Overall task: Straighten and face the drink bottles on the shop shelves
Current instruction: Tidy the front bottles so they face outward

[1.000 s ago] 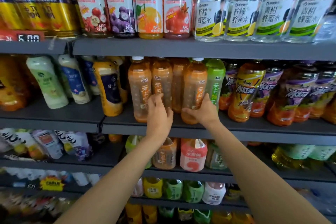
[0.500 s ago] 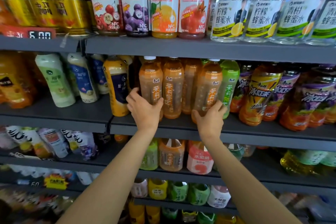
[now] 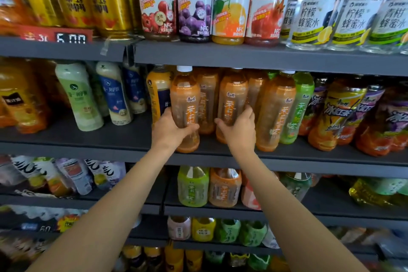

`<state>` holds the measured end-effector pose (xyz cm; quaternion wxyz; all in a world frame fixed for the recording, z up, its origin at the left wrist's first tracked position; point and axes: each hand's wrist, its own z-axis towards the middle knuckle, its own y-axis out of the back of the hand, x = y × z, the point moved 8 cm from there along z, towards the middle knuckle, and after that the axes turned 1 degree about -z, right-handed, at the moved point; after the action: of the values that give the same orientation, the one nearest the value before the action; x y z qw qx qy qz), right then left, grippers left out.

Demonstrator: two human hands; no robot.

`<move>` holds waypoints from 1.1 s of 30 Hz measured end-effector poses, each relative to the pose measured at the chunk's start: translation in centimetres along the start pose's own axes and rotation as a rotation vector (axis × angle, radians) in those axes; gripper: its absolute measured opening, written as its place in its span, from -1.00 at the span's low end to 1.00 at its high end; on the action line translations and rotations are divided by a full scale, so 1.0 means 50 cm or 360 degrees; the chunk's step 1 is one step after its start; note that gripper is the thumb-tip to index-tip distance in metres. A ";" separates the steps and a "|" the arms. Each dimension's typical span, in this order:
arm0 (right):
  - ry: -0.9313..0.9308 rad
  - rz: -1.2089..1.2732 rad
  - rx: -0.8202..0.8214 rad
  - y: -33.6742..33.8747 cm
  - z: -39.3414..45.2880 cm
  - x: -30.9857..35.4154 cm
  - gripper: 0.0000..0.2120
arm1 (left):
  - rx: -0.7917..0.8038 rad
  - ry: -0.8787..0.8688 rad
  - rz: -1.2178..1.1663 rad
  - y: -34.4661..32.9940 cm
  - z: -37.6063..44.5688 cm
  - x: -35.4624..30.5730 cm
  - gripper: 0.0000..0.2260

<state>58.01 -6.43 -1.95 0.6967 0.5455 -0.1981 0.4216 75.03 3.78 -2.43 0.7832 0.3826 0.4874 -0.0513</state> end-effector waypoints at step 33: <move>-0.0103 -0.0338 0.0039 0.012 -0.002 -0.012 -0.44 | 0.0275 -0.0161 0.0019 -0.040 0.038 -0.012 -0.43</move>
<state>57.19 -6.51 -2.07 0.7241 0.5851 -0.1563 0.3300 75.19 0.99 -2.60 0.7713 0.4484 0.4386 -0.1078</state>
